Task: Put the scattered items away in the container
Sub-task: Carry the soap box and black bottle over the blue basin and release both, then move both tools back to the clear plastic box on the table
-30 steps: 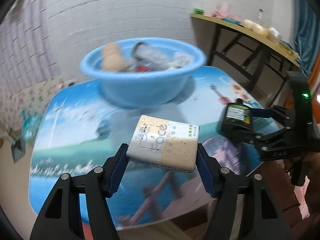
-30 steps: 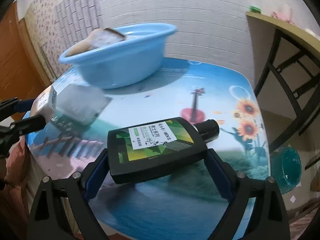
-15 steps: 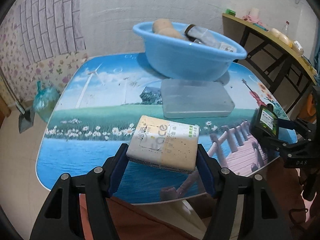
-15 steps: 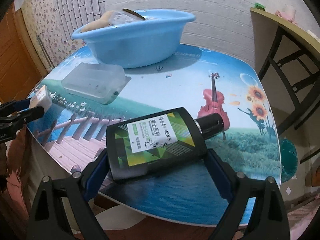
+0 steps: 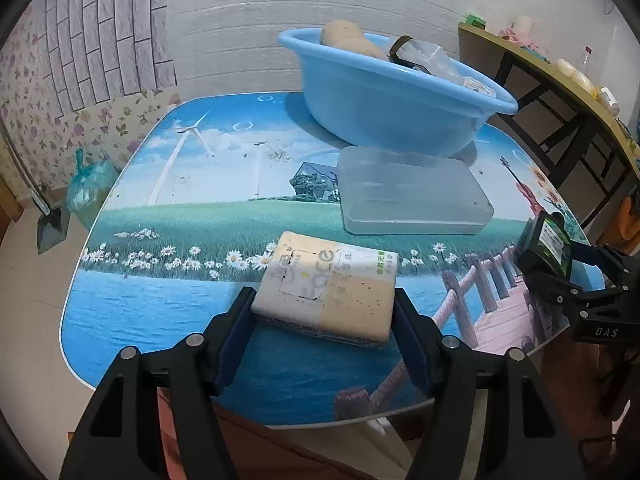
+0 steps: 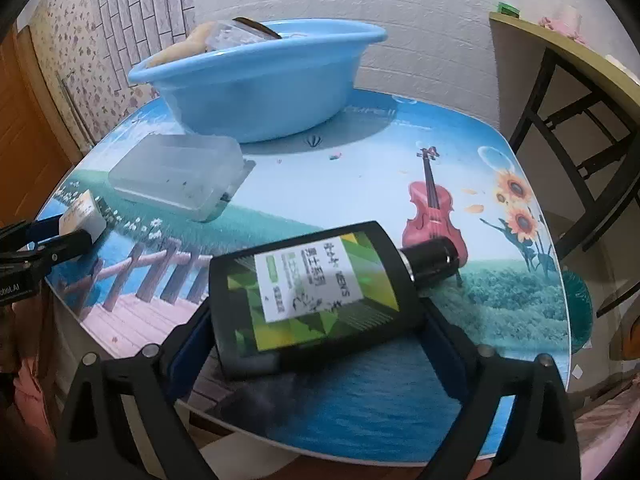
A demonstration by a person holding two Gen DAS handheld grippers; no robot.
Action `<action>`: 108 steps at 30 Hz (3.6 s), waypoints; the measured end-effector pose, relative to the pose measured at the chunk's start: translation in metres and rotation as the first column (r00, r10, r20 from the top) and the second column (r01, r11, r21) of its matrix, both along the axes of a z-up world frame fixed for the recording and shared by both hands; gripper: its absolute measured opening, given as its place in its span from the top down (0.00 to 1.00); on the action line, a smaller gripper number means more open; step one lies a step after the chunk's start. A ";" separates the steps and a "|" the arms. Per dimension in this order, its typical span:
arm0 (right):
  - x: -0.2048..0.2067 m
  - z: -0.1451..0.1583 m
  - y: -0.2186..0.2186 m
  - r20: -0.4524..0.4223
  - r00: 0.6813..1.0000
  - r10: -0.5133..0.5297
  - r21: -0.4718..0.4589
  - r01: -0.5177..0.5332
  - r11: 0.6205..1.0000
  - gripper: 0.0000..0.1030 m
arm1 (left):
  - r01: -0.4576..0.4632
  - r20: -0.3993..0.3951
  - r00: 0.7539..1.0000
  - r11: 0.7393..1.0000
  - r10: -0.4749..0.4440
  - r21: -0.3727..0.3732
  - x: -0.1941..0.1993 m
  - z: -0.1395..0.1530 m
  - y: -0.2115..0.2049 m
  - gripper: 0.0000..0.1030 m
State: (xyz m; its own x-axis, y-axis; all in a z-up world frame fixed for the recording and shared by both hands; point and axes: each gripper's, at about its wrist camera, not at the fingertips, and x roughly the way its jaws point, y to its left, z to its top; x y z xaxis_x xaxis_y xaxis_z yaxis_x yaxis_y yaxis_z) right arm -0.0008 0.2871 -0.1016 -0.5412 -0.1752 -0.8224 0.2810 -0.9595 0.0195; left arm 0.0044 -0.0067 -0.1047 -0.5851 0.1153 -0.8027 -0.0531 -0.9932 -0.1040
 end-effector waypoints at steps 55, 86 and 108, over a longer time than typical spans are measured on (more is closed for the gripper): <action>-0.034 0.089 -0.033 -0.294 0.950 0.109 -0.119 -0.149 0.982 0.05 | 0.058 -0.293 0.954 0.998 -0.057 -0.003 -0.065 0.110 0.018 0.39; -0.128 0.067 -0.054 -0.232 0.962 0.142 -0.118 -0.173 0.978 0.04 | 0.134 -0.220 0.967 0.991 -0.129 0.008 -0.149 0.085 0.033 0.23; -0.093 0.082 -0.037 -0.247 0.966 0.081 -0.131 -0.117 0.984 0.01 | 0.067 -0.230 0.971 0.998 -0.062 0.015 -0.101 0.096 0.007 0.21</action>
State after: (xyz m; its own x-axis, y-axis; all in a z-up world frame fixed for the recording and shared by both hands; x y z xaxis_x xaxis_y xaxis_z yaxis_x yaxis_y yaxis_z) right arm -0.0942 0.2500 -0.0195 -0.6935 -0.3447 -0.6327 0.3878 -0.9186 0.0754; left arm -0.0970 0.0004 -0.0085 -0.7437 0.1750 -0.6452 -0.1416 -0.9845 -0.1038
